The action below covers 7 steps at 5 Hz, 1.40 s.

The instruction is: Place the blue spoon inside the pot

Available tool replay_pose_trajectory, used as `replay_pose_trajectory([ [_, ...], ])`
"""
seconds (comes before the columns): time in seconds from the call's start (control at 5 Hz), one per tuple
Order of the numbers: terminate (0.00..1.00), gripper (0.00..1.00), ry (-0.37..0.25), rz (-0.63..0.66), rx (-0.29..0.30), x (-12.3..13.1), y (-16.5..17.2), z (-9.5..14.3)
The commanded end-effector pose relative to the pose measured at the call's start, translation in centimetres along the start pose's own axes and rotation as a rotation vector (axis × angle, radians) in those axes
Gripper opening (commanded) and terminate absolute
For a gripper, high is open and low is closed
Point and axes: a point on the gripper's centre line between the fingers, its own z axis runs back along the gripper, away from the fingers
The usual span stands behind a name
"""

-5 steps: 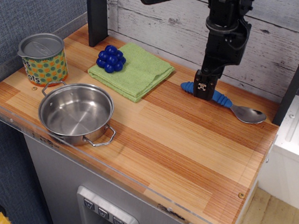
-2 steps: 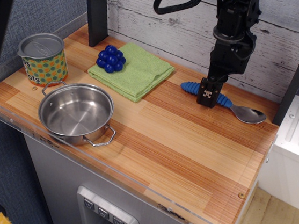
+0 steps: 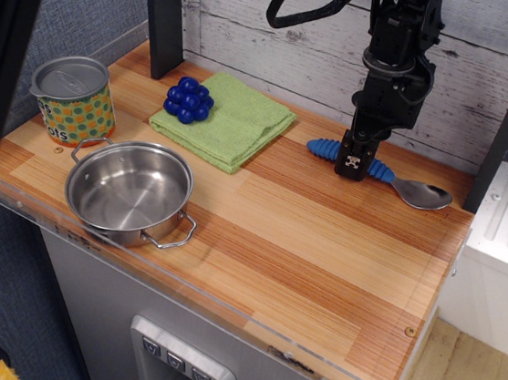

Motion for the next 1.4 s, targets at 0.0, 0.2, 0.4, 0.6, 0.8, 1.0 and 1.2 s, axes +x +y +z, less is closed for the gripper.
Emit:
replay_pose_trajectory([
  [0.0,0.0,0.0,-0.008,0.014,0.059,0.0,0.7,1.7],
  [0.2,0.0,0.0,-0.006,0.013,0.069,-0.4,0.6,2.6],
  [0.4,0.0,0.0,0.03,0.046,0.094,-1.6,0.2,4.7],
  [0.6,0.0,0.0,0.079,0.049,0.092,-3.3,0.0,6.1],
  [0.8,0.0,0.0,0.119,0.083,0.086,-5.3,-0.7,7.0],
  [1.0,0.0,0.0,0.137,0.141,0.087,-7.9,-2.3,7.8],
  [1.2,0.0,0.0,0.143,0.234,0.09,-10.9,-4.2,8.0],
])
